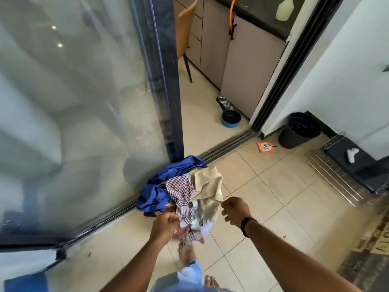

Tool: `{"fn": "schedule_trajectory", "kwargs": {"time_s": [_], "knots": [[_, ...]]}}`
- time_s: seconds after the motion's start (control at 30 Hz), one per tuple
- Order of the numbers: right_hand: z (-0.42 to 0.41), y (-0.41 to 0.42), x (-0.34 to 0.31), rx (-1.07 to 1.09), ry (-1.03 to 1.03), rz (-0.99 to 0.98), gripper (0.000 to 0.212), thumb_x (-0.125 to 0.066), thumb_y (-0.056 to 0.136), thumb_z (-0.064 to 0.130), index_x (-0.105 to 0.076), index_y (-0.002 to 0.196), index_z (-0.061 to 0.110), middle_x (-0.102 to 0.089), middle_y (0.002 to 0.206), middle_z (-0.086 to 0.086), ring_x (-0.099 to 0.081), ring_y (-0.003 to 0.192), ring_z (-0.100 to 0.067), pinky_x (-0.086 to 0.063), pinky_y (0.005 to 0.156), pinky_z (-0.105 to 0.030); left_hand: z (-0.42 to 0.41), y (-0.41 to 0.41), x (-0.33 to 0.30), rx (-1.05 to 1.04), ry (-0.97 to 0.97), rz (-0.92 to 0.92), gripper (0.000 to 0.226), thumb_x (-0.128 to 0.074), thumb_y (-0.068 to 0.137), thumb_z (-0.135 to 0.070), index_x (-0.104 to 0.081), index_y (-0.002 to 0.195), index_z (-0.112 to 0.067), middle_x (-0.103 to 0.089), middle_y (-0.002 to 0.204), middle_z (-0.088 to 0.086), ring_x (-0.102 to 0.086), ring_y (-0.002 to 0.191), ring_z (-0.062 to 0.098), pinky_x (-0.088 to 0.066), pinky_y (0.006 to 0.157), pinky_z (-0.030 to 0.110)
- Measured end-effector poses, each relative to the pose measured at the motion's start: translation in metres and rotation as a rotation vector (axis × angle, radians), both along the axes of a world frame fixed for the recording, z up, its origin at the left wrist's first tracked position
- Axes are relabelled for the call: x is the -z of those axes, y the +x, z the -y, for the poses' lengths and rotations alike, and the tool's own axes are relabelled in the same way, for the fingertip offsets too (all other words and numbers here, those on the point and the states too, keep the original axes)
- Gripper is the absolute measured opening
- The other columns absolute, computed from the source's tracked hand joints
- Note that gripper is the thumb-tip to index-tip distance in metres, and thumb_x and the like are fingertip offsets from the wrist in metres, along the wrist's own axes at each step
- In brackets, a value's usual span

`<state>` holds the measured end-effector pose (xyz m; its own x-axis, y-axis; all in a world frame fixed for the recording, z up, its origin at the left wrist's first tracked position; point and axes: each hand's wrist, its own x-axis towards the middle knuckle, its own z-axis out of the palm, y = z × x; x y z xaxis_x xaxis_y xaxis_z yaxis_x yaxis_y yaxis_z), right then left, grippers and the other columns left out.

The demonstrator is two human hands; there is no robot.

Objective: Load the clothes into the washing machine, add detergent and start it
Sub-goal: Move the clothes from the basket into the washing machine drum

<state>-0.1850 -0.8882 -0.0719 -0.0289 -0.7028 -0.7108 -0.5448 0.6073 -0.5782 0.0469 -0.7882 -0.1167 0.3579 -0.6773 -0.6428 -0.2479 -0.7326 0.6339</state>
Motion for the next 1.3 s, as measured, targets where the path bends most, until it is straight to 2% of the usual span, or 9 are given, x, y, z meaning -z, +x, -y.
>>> {"fn": "schedule_trajectory", "kwargs": {"time_s": [0.3,0.5,0.63,0.77,0.9,1.0,1.07,1.13,1.3], "knots": [[0.024,0.046,0.066,-0.082,0.165,-0.011,0.02,-0.055,0.091,0.01,-0.065,0.076,0.016,-0.069,0.073,-0.008,-0.059,0.055,-0.019,-0.041,0.042,-0.016,0.054,0.028,0.064,0.173,0.155,-0.011,0.01,-0.074,0.082,-0.028,-0.073,0.087,-0.019,-0.073,0.081,-0.006,-0.071,0.08,0.018,-0.059,0.081,0.037],[0.044,0.06,0.133,-0.065,0.28,-0.032,0.014,-0.06,0.086,0.027,-0.069,0.077,0.021,-0.074,0.07,-0.001,-0.068,0.059,-0.02,-0.049,0.052,-0.025,0.082,0.032,0.102,0.179,0.248,-0.042,0.024,-0.071,0.079,-0.039,-0.074,0.087,-0.016,-0.074,0.086,0.0,-0.07,0.085,0.022,-0.057,0.083,0.035],[0.073,0.074,0.192,-0.156,0.337,-0.024,0.024,-0.055,0.073,0.046,-0.069,0.081,0.028,-0.075,0.073,0.002,-0.071,0.065,-0.022,-0.054,0.064,-0.035,0.111,0.033,0.131,0.231,0.339,-0.059,0.03,-0.057,0.085,-0.043,-0.06,0.071,-0.016,-0.062,0.078,0.003,-0.059,0.081,0.023,-0.05,0.079,0.036],[0.116,0.105,0.213,-0.273,0.272,-0.012,0.014,-0.058,0.089,0.018,-0.069,0.085,0.01,-0.073,0.08,-0.013,-0.067,0.069,-0.028,-0.049,0.057,-0.03,0.132,0.038,0.179,0.083,0.406,-0.084,0.018,-0.062,0.093,-0.026,-0.054,0.077,-0.026,-0.062,0.088,0.002,-0.059,0.082,0.021,-0.055,0.082,0.042],[0.154,0.126,0.241,-0.438,0.22,-0.023,0.024,-0.059,0.085,0.028,-0.067,0.094,0.007,-0.074,0.09,-0.017,-0.071,0.081,-0.035,-0.06,0.076,-0.049,0.149,0.051,0.24,-0.156,0.461,-0.019,0.036,-0.072,0.069,-0.041,-0.059,0.07,-0.007,-0.063,0.071,0.013,-0.06,0.063,0.024,-0.046,0.056,0.039],[0.173,0.139,0.248,-0.522,0.196,-0.015,0.029,-0.057,0.084,0.025,-0.065,0.095,-0.001,-0.073,0.093,-0.021,-0.07,0.085,-0.04,-0.057,0.075,-0.052,0.159,0.05,0.274,-0.429,0.458,-0.065,0.054,-0.082,0.066,-0.049,-0.065,0.09,-0.005,-0.068,0.075,0.015,-0.068,0.061,0.027,-0.053,0.05,0.043],[0.178,0.143,0.256,-0.533,0.189,0.001,0.026,-0.057,0.084,0.024,-0.066,0.092,0.0,-0.073,0.091,-0.019,-0.07,0.084,-0.038,-0.059,0.076,-0.052,0.168,0.045,0.285,-0.517,0.463,-0.102,0.038,-0.081,0.076,-0.039,-0.056,0.081,-0.01,-0.05,0.062,0.007,-0.047,0.048,0.02,-0.037,0.042,0.029],[0.174,0.142,0.26,-0.556,0.196,-0.004,0.02,-0.057,0.084,0.024,-0.067,0.086,0.007,-0.073,0.089,-0.014,-0.07,0.084,-0.034,-0.06,0.079,-0.049,0.178,0.039,0.287,-0.537,0.448,-0.086,0.031,-0.071,0.081,-0.027,-0.045,0.067,-0.016,-0.043,0.062,0.003,-0.042,0.061,0.019,-0.035,0.048,0.033],[0.156,0.127,0.248,-0.724,0.148,-0.062,0.022,-0.053,0.092,0.026,-0.067,0.104,0.014,-0.07,0.104,-0.009,-0.058,0.093,-0.024,-0.051,0.084,-0.034,0.185,0.018,0.242,-0.517,0.016,0.144,0.031,-0.045,0.09,-0.022,-0.03,0.063,-0.023,-0.034,0.063,-0.004,-0.034,0.065,0.019,-0.027,0.061,0.038]]}}
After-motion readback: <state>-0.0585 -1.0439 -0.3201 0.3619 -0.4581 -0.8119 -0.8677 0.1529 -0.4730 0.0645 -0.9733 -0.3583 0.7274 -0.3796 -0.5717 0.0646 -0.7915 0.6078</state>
